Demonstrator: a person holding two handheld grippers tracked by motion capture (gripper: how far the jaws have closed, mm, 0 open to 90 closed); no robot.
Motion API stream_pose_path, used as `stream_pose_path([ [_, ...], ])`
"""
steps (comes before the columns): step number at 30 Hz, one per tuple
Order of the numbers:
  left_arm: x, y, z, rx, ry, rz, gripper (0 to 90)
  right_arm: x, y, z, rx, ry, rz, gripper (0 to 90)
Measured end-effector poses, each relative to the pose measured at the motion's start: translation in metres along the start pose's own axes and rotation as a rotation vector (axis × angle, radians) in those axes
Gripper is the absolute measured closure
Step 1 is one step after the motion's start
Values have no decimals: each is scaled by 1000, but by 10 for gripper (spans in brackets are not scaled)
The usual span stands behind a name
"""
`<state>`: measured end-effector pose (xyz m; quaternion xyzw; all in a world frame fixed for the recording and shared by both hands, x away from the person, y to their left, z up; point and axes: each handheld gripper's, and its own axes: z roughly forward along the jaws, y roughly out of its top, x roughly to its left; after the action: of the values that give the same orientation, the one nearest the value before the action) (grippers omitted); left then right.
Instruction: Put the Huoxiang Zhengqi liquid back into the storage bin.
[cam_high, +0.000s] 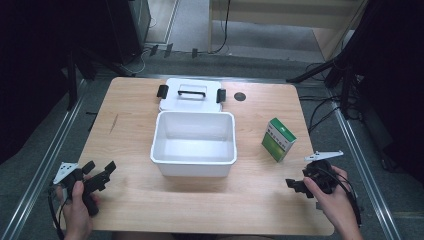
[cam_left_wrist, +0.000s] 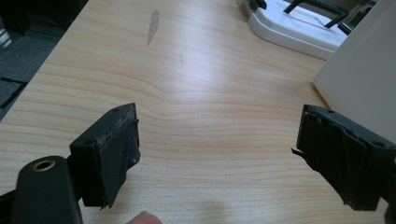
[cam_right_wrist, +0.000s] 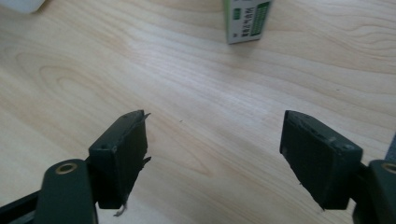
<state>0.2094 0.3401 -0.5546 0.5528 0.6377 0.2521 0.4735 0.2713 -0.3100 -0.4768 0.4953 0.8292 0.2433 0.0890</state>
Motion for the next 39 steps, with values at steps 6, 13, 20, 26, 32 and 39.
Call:
stream_pose_path([
  [6,1,0,0,7,-3,-6,140,3,21,-3,101,-4,-3,238],
  [13,1,0,0,6,-9,-16,141,2,49,-6,232,-37,-10,237],
  [20,1,0,0,12,-18,-5,141,0,75,-14,323,-53,-24,243],
  [26,0,0,1,18,-22,4,141,-1,94,-18,393,-74,-63,271],
  [32,1,1,2,23,-24,-2,141,2,112,-21,417,-63,-114,281],
  [39,1,1,2,30,-29,-1,141,7,129,-20,431,-57,-128,263],
])
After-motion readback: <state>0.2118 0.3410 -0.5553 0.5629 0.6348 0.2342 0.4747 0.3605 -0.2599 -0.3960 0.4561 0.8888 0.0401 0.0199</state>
